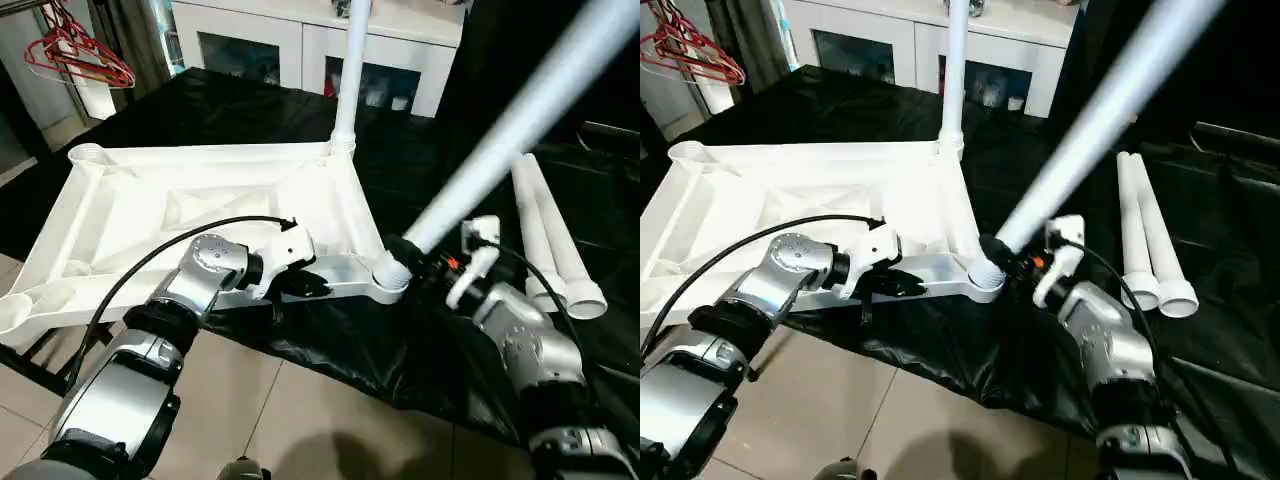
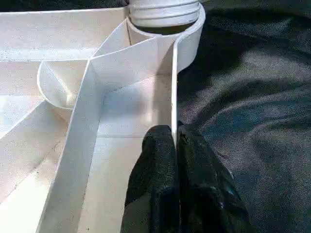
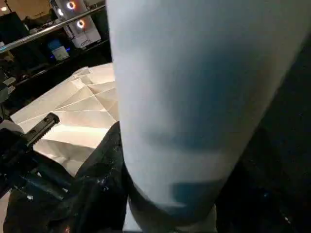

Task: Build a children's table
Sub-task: Insert table leg to table base

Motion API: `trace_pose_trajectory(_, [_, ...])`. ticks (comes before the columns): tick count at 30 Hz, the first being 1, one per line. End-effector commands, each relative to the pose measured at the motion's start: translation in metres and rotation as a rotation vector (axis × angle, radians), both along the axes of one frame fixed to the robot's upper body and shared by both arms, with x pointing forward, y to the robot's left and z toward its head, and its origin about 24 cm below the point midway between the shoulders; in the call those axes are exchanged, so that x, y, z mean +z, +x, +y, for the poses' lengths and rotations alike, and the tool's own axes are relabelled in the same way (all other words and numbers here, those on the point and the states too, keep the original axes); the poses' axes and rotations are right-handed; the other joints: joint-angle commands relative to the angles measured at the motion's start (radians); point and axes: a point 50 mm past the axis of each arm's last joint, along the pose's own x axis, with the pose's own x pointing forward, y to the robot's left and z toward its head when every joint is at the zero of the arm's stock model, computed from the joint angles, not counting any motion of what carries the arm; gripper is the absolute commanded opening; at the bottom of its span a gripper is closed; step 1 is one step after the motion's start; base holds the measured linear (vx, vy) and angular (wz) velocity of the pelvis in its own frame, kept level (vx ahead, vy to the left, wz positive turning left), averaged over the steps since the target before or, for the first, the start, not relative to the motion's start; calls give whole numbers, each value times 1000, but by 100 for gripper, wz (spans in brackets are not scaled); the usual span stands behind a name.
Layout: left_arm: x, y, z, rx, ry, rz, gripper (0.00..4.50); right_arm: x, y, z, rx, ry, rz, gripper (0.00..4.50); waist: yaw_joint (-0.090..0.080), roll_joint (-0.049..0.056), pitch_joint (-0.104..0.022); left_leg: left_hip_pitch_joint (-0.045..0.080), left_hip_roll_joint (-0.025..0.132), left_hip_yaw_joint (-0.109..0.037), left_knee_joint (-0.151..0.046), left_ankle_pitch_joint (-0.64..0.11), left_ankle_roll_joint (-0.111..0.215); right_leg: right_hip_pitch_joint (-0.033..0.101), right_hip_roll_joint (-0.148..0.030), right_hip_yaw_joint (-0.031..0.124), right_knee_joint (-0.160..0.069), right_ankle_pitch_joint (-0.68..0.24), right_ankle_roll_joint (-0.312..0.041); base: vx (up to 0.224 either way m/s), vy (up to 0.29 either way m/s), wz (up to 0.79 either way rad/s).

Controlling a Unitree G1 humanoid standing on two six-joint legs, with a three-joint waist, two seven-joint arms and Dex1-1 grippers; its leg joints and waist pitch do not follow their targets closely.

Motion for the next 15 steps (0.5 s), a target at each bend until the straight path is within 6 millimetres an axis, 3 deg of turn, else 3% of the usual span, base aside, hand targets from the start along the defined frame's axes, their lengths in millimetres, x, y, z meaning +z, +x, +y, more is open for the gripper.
trace_pose_trajectory(1, [2,3,0,42,-6,-30,0,-19,-11,-3,7,-61,72,190,-2,3,-70,14,49,-26,-79,-233,6,50,-83,61,-90,-248,-180,0,0,0])
trace_pose_trajectory(11, [1,3,-1,30,7,-39,0,-18,-12,8,95,-221,34,190,-3,3,-70,12,48,-27,-80,-226,7,49,-81,61,-90,-247,-170,0,0,0])
trace_pose_trajectory(15, [1,2,-1,14,15,-36,0,-17,-9,14,170,-287,33,190,-7,-2,-66,13,46,-28,-81,-249,3,50,-84,61,-99,-327,-146,0,0,0])
